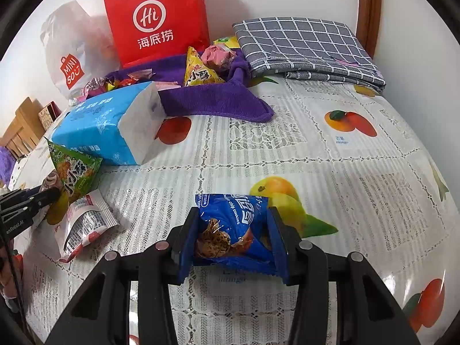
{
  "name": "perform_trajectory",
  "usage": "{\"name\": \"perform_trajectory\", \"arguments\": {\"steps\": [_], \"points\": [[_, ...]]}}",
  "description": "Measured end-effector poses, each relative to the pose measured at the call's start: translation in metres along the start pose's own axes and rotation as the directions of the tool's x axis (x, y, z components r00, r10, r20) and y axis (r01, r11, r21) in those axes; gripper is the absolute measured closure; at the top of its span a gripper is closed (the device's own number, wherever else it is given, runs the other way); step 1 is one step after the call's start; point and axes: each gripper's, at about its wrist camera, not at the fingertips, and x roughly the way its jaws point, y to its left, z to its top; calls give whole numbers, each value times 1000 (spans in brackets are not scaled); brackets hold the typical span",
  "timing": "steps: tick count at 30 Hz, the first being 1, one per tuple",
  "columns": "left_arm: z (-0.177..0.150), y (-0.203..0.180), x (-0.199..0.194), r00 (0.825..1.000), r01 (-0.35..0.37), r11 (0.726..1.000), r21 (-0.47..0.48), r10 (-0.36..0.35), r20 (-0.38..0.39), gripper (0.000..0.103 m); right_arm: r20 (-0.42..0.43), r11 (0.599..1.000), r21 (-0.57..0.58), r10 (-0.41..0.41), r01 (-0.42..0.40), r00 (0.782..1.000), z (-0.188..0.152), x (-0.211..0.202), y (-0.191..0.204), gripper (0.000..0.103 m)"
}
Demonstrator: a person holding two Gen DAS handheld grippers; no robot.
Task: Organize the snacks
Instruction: 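Lift the Lotso snack with the left tool while the right tool lifts the blue bag, then carry the Lotso snack with the left tool while the right tool carries the blue bag over the towel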
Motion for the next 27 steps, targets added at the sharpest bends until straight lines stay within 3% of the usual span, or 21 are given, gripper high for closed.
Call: {"name": "perform_trajectory", "arguments": {"steps": [7,27], "points": [[1,7,-30,999,36,999,-37,-35,10,84,-10,998,41,44,-43,999,-1,-10,-2,59],[41,-15,-130,984,73,997,-12,-70,163,84,137,994,-3,107,-107,985,41,-121,56,59]]}}
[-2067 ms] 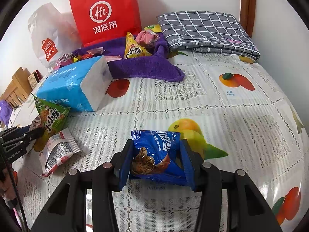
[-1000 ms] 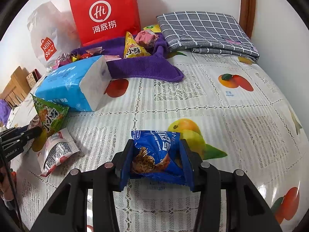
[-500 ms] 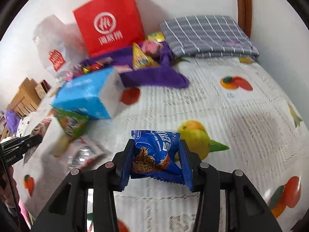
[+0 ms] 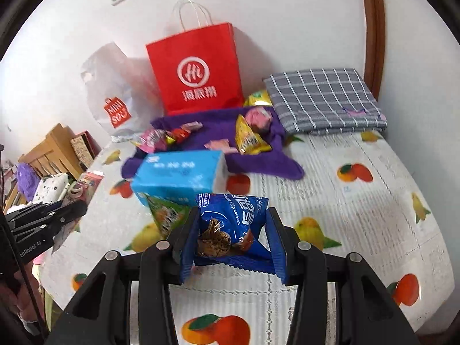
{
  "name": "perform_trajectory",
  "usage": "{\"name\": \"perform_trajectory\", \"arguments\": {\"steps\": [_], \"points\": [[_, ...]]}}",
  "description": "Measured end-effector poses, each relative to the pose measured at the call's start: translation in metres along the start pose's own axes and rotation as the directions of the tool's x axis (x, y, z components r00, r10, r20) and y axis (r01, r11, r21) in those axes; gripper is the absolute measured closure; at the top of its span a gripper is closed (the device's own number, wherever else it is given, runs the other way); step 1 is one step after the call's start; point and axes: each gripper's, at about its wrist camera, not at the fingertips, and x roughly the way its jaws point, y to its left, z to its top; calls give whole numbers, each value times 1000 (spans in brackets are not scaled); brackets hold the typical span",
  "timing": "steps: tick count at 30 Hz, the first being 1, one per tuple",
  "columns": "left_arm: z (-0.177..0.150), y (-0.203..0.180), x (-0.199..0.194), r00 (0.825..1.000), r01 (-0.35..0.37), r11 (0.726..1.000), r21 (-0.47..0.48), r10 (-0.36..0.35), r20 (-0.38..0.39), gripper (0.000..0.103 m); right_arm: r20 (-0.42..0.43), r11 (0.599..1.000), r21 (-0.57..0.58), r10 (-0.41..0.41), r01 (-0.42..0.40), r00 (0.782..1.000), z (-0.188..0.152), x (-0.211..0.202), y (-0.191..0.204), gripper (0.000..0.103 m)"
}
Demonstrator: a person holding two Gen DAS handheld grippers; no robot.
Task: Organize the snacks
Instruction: 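Carry the Lotso snack with the left tool while the right tool carries the blue bag over the towel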
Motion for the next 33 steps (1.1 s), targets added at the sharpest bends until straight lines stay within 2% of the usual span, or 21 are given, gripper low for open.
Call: {"name": "perform_trajectory", "arguments": {"steps": [13,25,33], "points": [[38,5,6,1000,5,1000,-11,-5,22,84,32,999,-6,34,-34,999,46,3,5,59],[70,12,37,1000,-1,1000,-5,1,2,84,16,999,-31,38,-37,999,88,43,11,59],[88,20,63,999,34,999,-17,-35,-30,84,4,999,-46,22,-22,1000,109,68,13,59]]}}
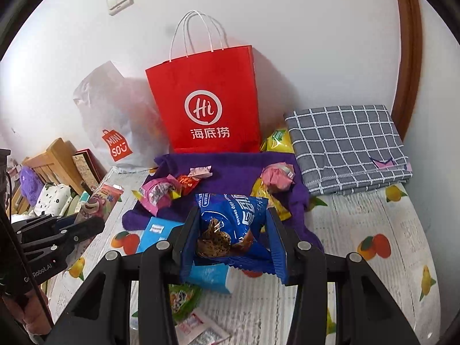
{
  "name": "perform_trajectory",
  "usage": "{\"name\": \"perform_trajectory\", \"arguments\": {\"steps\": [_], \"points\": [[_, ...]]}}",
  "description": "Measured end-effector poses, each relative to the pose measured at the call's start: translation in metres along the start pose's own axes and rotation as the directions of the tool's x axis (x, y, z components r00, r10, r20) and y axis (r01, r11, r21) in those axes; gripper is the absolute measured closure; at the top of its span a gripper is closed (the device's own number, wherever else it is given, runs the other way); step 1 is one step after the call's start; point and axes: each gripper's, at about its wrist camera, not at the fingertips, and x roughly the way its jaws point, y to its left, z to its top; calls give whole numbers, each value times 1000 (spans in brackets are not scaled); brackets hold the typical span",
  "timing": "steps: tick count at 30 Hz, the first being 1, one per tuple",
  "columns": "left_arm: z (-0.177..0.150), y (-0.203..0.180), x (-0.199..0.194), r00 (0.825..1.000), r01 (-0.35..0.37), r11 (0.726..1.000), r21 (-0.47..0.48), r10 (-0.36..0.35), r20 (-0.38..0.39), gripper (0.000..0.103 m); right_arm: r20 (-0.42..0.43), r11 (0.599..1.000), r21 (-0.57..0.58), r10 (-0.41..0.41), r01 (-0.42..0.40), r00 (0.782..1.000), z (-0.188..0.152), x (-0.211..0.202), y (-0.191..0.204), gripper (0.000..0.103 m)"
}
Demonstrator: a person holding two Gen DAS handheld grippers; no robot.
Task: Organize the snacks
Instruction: 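Carry the Lotso snack with the left tool while the right tool carries the blue bag over the towel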
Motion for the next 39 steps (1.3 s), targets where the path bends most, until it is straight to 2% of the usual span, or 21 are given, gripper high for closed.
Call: {"name": "perform_trajectory", "arguments": {"steps": [6,13,17,21,30,34,39], "points": [[11,5,18,1000,-7,1000,2,7,-20,84,-22,1000,-6,-5,5,1000,14,24,-1,59],[28,12,36,999,16,1000,-19,-16,-35,84,-36,1000,-15,2,-2,999,30,47,-1,59],[37,16,46,999,7,1000,-13,-7,-39,84,-13,998,-47,-39,39,999,39,54,3,59],[43,21,56,999,-4,1000,-11,4,-46,84,-23,999,-43,-2,1,1000,47,66,2,59],[53,34,80,998,-30,999,-13,30,-59,84,-42,999,-34,24,-25,999,63,96,2,59],[54,49,92,996,-48,998,-37,45,-71,84,-72,999,-23,47,-49,996,63,112,-4,59],[60,68,108,995,-32,996,-80,24,-100,84,-167,997,-16,78,-82,983,54,143,-9,59]]}}
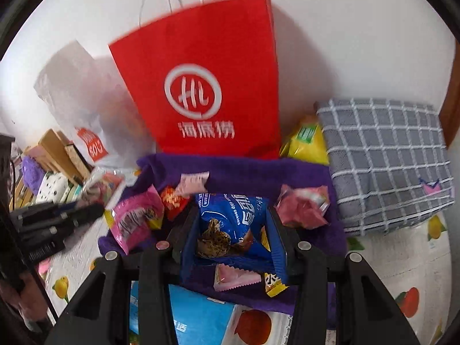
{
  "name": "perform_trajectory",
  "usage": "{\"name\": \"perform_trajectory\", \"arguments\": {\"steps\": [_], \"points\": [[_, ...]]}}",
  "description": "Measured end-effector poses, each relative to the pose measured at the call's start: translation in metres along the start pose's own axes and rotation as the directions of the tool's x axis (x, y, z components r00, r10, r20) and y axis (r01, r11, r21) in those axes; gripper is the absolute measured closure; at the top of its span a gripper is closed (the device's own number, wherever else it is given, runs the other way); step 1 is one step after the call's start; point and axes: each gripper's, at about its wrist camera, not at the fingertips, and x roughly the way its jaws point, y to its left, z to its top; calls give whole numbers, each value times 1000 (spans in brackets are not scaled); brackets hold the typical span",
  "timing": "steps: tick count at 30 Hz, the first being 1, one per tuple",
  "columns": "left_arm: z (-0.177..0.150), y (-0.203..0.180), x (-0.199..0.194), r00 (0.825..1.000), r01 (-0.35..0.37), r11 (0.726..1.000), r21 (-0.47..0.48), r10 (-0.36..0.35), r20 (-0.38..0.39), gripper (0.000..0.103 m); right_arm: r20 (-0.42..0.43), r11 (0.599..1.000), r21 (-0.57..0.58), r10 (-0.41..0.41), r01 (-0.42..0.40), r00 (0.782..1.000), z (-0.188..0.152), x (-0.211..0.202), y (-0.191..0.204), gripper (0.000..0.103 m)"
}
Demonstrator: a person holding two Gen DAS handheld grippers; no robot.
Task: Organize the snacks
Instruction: 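Carry the Lotso snack with the left tool while the right tool carries the blue bag over the towel, then open both tools to drop the Lotso snack and blue bag onto the towel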
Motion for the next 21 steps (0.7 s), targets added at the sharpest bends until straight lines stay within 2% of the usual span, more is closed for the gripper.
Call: {"name": "perform_trajectory", "arguments": {"steps": [6,10,14,21], "points": [[7,5,16,999,28,1000,-8,-28,-27,84,-110,1000,15,10,-8,994,-6,41,-7,58],[9,-4,32,996,66,998,-5,-66,-60,84,-182,1000,6,-14,15,983,-13,62,-9,58],[10,-11,48,991,102,995,-14,-102,-89,83,-241,1000,-4,9,-11,970,-18,74,-9,58],[11,-14,69,985,116,993,-35,-120,-123,83,-281,1000,-12,3,-7,960,-19,77,-8,54]]}}
